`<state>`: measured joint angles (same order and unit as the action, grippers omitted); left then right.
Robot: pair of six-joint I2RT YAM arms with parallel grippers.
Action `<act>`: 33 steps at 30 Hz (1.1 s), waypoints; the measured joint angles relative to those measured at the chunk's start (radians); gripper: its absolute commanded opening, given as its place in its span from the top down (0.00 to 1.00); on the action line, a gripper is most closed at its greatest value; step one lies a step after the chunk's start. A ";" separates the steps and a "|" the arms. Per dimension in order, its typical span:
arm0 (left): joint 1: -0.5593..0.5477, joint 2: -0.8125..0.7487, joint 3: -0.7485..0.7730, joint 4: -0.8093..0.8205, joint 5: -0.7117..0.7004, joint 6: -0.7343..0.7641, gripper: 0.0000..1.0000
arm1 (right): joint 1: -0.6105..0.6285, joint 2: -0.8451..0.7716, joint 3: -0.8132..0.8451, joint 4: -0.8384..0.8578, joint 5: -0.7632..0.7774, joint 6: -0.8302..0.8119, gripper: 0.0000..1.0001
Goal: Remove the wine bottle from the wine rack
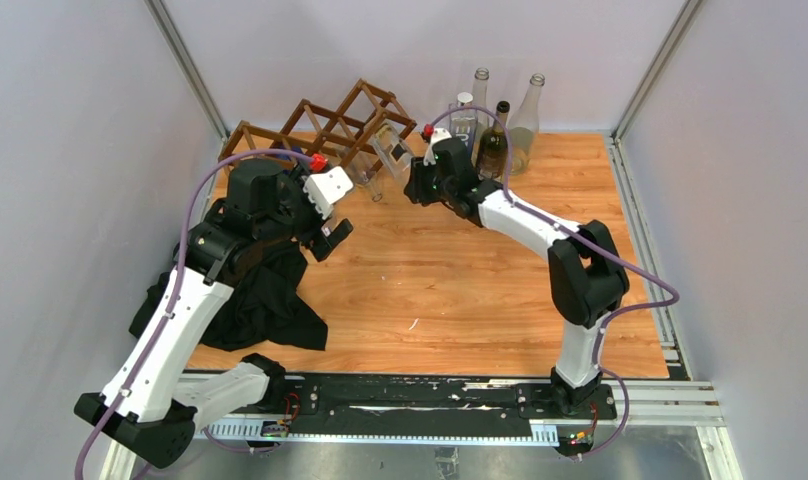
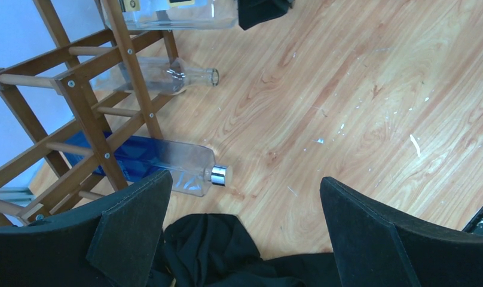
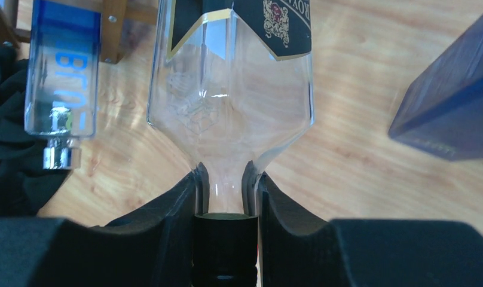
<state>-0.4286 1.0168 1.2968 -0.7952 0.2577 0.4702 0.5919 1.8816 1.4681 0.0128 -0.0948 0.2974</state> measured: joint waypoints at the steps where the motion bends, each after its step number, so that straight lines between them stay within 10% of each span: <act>1: 0.000 0.001 -0.002 0.000 0.000 0.005 0.00 | 0.001 -0.021 -0.036 0.018 -0.006 0.017 1.00; 33: 0.000 -0.023 -0.131 -0.006 0.048 0.208 0.00 | 0.010 -0.524 -0.623 0.095 -0.093 0.293 1.00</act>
<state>-0.4286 0.9943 1.1656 -0.8013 0.3054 0.6777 0.6014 1.3575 0.8448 0.1081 -0.1875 0.5907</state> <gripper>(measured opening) 0.997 0.380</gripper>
